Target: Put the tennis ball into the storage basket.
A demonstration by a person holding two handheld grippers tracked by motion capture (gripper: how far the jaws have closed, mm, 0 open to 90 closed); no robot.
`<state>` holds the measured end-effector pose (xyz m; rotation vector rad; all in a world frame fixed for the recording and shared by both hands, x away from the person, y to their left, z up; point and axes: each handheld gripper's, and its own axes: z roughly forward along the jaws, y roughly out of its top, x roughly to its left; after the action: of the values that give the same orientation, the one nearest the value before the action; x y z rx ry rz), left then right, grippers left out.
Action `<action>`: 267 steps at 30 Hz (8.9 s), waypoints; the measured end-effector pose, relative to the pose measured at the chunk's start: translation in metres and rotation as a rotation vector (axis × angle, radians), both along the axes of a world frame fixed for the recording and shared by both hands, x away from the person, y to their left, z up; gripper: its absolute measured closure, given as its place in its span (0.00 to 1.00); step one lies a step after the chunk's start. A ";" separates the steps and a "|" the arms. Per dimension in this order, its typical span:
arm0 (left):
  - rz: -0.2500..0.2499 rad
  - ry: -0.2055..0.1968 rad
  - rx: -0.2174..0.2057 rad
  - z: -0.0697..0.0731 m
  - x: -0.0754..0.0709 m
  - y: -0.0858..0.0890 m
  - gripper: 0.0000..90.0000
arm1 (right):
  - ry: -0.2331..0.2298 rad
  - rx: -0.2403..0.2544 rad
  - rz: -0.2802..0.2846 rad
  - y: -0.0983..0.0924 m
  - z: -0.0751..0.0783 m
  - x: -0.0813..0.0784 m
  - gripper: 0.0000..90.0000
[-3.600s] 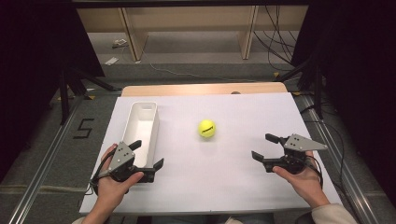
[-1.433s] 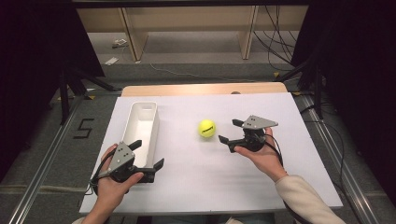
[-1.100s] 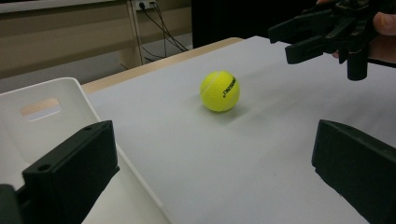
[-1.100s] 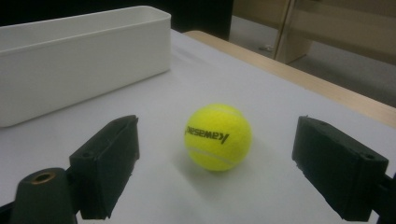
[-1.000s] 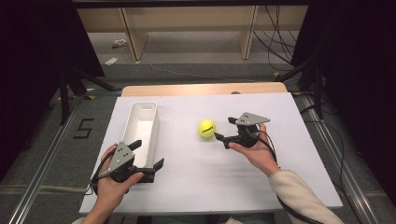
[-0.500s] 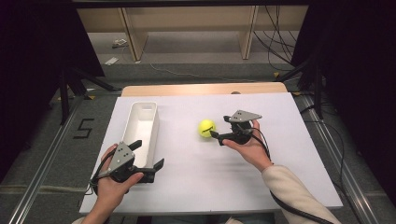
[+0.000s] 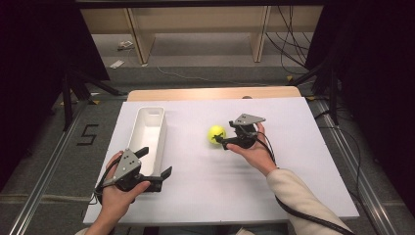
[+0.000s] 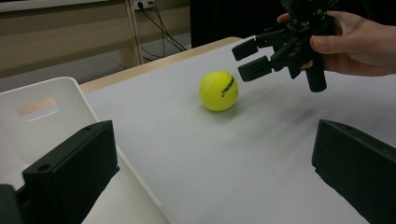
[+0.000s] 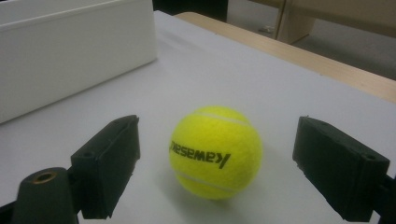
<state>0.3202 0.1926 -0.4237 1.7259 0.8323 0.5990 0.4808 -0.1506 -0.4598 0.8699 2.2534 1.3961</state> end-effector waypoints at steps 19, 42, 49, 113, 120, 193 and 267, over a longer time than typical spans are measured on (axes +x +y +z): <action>-0.002 0.001 -0.001 0.000 0.000 0.001 0.00 | 0.058 -0.004 -0.032 0.015 -0.015 0.018 0.17; -0.003 0.001 -0.003 0.000 0.000 0.001 0.00 | 0.099 -0.074 -0.041 0.032 -0.034 0.030 0.17; -0.002 0.002 -0.004 0.000 0.000 0.001 0.00 | 0.105 -0.082 -0.044 0.033 -0.036 0.032 0.17; -0.011 0.004 -0.006 0.000 -0.001 0.000 0.00 | 0.047 0.006 -0.016 0.032 -0.004 0.028 0.29; -0.011 0.004 -0.005 0.000 -0.001 0.000 0.00 | 0.022 0.022 0.003 0.037 0.005 0.025 0.29; -0.012 0.004 0.001 0.000 -0.001 0.000 0.00 | -0.043 0.124 0.073 0.057 0.044 0.006 0.29; -0.011 -0.012 0.004 0.002 -0.004 0.000 0.00 | -0.047 0.154 0.121 0.083 0.058 -0.004 0.29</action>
<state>0.3163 0.1926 -0.4213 1.7277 0.8136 0.6037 0.4764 -0.0674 -0.4017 0.7488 2.2192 1.6449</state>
